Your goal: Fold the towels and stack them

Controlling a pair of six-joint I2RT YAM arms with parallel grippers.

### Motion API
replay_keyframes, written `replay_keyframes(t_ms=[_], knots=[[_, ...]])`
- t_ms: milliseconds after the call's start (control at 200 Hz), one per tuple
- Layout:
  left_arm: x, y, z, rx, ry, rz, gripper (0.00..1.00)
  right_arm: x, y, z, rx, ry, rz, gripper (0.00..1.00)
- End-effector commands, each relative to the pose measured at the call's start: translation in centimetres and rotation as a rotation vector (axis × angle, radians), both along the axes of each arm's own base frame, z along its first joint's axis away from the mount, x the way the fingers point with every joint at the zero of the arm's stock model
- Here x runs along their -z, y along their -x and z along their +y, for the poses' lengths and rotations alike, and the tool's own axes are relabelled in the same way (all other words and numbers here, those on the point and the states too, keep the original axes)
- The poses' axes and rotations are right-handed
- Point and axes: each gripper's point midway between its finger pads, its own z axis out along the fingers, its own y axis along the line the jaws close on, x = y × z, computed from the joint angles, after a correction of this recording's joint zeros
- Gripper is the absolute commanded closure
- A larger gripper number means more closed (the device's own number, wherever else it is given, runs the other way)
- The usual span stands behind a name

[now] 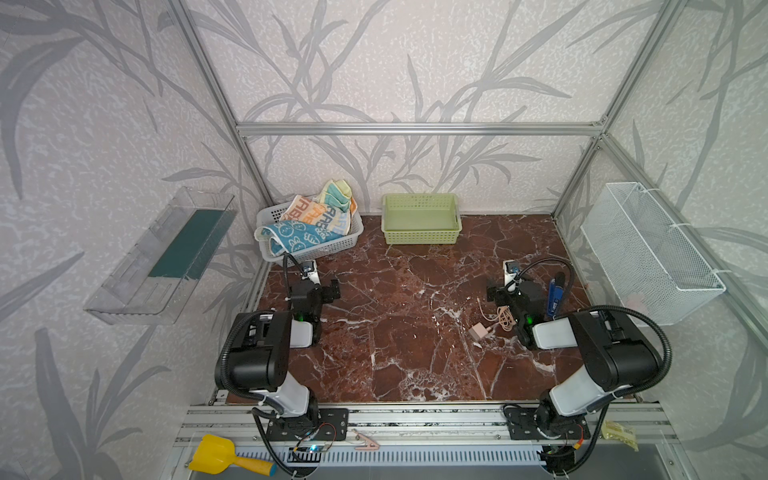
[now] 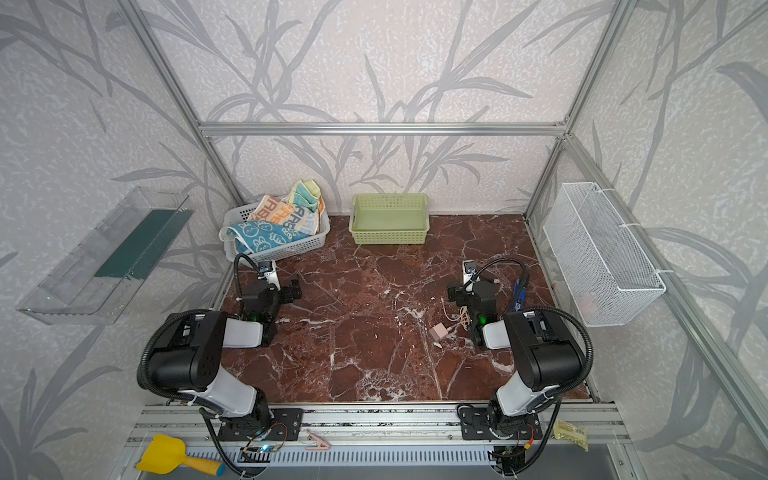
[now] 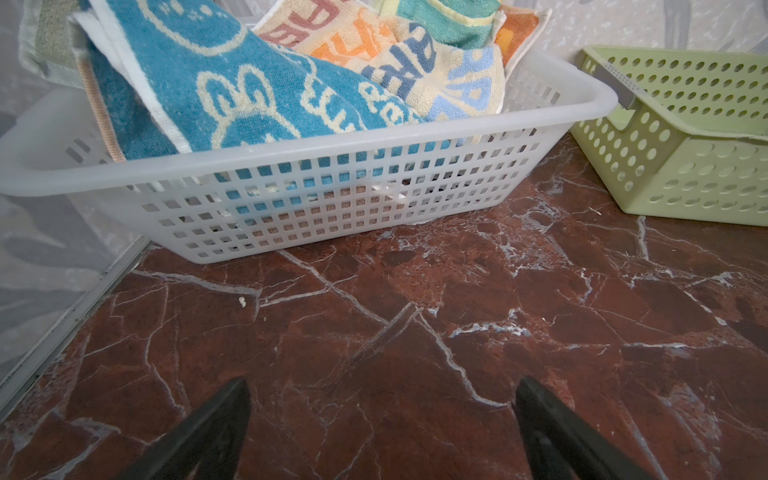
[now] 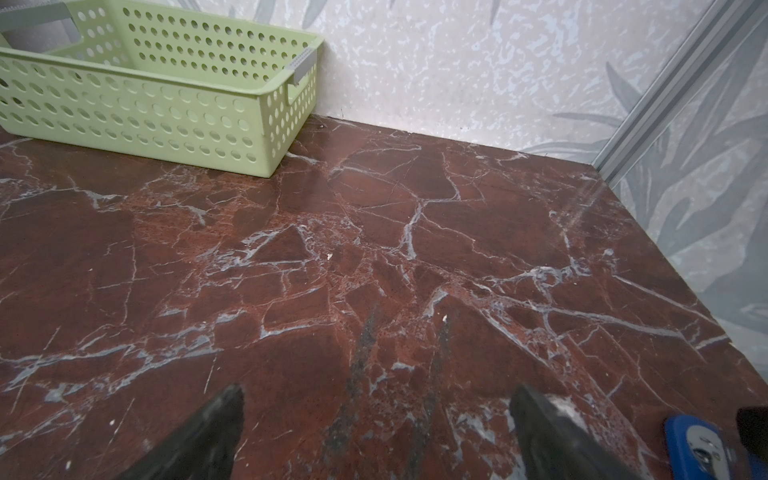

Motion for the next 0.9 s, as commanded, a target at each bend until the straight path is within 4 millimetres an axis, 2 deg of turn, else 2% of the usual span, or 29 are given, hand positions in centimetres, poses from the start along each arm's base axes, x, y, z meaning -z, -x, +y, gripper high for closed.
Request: replay_keyframes(t_ms=[0,90,200,250,400,450,530,645,710,895], knots=[[-0.9,0.0,0.1,-0.002,-0.015,-0.024,0.01,-0.7,-0.1,-0.2,0.001,-0.011,-0.015,0.01],[-0.9,0.0,0.1,-0.001,-0.012,-0.024,0.01,-0.9,-0.1,-0.3,0.008,-0.009,-0.019,0.01],[-2.0,0.4,-0.3,0.018,-0.022,-0.054,0.01,-2.7,0.2,-0.6,0.023,-0.009,-0.021,0.01],[-2.9,0.7,0.2,-0.022,-0.021,-0.058,0.01,-3.8,0.3,-0.8,0.037,-0.014,-0.003,0.01],[-5.8,0.3,1.5,-0.111,0.017,0.024,0.01,-5.7,0.4,-1.2,0.106,-0.074,0.200,0.01],[-7.4,-0.4,1.8,-0.152,0.074,0.014,0.01,-6.6,0.1,-0.7,0.100,-0.088,0.234,0.01],[-9.3,-2.1,1.2,-0.124,0.118,0.051,0.03,-7.7,-0.3,0.4,0.100,-0.112,0.263,0.01],[-10.8,-5.3,0.5,-0.090,0.138,0.210,0.08,-9.0,-1.0,3.4,0.055,-0.115,0.290,0.00],[-11.0,-7.3,-0.3,-0.053,0.162,0.305,0.13,-9.5,-1.5,6.1,0.008,-0.094,0.311,0.00],[-9.2,-12.7,-1.2,-0.024,0.237,0.438,0.20,-9.1,-2.8,15.2,-0.180,-0.101,0.390,0.04]])
